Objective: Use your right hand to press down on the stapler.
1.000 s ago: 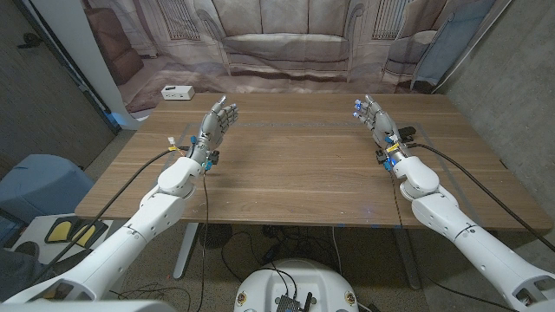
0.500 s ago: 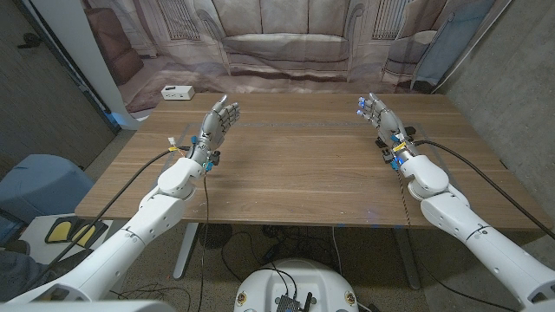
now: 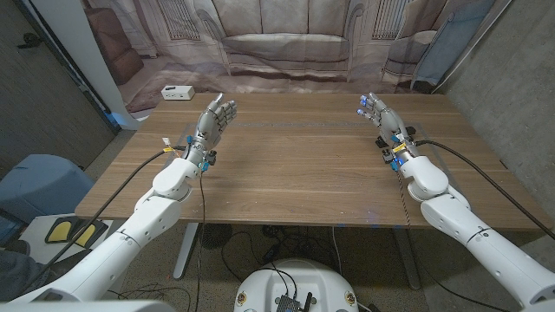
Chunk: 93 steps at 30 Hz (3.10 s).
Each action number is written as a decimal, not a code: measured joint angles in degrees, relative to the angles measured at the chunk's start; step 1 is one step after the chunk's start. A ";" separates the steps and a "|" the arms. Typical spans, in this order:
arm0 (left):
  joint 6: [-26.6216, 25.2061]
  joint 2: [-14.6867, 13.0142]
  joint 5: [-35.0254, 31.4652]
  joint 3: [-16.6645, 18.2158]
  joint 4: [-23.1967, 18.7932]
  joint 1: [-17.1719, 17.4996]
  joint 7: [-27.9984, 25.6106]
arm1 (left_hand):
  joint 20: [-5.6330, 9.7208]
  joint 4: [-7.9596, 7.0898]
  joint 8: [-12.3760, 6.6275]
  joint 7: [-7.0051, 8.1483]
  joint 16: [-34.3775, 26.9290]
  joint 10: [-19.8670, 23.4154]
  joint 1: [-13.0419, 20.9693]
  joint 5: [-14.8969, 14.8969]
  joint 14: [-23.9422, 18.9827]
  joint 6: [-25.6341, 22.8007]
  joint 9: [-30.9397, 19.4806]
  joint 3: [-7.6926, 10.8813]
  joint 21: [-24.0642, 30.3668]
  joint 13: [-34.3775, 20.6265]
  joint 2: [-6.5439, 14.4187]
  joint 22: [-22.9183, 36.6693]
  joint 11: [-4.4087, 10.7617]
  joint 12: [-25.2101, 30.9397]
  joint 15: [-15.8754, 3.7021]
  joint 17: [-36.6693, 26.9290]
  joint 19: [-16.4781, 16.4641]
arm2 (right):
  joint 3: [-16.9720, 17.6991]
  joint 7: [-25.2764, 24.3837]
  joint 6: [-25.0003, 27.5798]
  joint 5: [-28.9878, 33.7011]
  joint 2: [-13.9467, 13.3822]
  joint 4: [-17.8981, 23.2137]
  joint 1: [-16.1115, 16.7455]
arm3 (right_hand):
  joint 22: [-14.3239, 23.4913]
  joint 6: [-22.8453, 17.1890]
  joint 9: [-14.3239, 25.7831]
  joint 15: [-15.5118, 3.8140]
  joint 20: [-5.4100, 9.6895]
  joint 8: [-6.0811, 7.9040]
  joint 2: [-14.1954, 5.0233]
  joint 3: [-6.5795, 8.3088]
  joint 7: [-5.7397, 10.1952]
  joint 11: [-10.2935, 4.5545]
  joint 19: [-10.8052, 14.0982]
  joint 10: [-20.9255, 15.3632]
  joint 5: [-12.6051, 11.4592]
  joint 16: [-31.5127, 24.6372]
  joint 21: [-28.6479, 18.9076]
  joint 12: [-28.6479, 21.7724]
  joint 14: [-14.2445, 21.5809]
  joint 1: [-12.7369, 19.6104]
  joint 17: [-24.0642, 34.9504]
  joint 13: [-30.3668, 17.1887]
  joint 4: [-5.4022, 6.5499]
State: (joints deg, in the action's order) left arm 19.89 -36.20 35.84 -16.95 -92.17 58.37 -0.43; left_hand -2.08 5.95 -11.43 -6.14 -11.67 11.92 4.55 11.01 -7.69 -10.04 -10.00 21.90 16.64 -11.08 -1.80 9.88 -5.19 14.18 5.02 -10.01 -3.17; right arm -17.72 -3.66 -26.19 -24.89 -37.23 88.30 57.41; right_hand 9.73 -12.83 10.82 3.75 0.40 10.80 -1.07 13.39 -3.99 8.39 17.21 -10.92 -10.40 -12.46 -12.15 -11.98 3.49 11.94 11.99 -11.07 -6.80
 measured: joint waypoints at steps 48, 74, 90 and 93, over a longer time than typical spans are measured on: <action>-0.97 -1.48 -1.90 -0.22 -2.23 -0.33 0.10 | -0.42 0.54 -0.04 0.01 0.25 0.78 0.00 -0.20 -1.33 -1.23 0.00 -0.07 -1.22 0.01 0.00 0.13 0.18 -0.27 0.10 0.01 -0.43 | 6.20 -8.96 3.41 8.10 -5.02 4.17 4.96 | 0.00 0.87 -0.02 -0.28 0.09 -0.02 0.00 -0.01 -0.71 -0.52 0.08 0.89 0.00 0.39 0.49 0.32 -0.34 0.00 0.01 0.01 -0.46; -0.59 -1.80 -2.29 0.41 -2.16 -0.16 -0.20 | -0.50 0.53 -0.04 -0.10 0.22 1.08 0.00 -0.20 -1.93 -1.74 0.01 -0.08 -1.89 0.02 0.00 0.13 0.49 -0.27 0.09 0.01 -0.52 | 6.95 -10.94 5.55 11.18 -6.77 2.11 3.59 | -0.01 -0.50 -0.02 -0.79 0.32 0.47 -0.31 -0.25 -0.21 -0.62 2.37 -0.45 0.00 -0.05 0.48 0.08 1.84 0.31 0.01 0.02 -0.70; -0.59 -1.80 -3.02 0.44 -2.87 -0.17 -1.08 | -0.50 0.53 0.20 0.11 0.21 1.61 0.30 -0.20 -2.17 -1.94 0.01 -0.07 -2.24 0.02 0.30 0.12 0.58 -0.27 -0.14 0.01 -0.52 | 7.39 -13.43 6.90 14.49 -8.40 1.44 3.29 | 0.00 -1.83 -0.03 -1.40 0.93 0.87 -0.01 -0.25 0.31 -1.23 2.97 -1.07 -0.23 -0.05 0.48 0.08 2.46 0.61 0.01 0.02 -0.70; -0.61 -1.79 -3.14 0.46 -2.97 -0.16 -1.30 | -0.50 0.52 0.20 0.11 0.21 1.61 0.30 -0.20 -2.17 -1.94 0.01 -0.07 -2.24 0.02 0.30 0.12 0.57 -0.35 -0.14 0.01 -0.52 | 7.43 -14.08 7.27 15.23 -8.62 1.38 3.30 | -0.01 -1.82 -0.03 -1.40 0.93 0.87 -0.01 -0.48 0.31 -1.23 2.97 -1.07 -0.23 -0.05 0.48 0.08 2.46 0.61 0.01 0.02 -0.93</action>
State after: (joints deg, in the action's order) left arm 19.27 -37.99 32.70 -16.49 -95.14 58.22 -1.73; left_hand -2.57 6.47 -11.22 -6.04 -11.46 13.53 4.85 10.81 -9.86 -11.98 -9.99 21.82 14.40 -11.05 -1.50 10.00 -4.61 13.82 4.88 -10.00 -3.68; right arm -10.29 -17.74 -18.92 -9.66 -45.84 89.67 60.70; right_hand 9.72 -14.65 10.79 2.35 1.32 11.67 -1.08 12.90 -3.68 7.16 20.19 -11.98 -10.63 -12.51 -11.68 -11.90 5.95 12.55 12.00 -11.05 -7.73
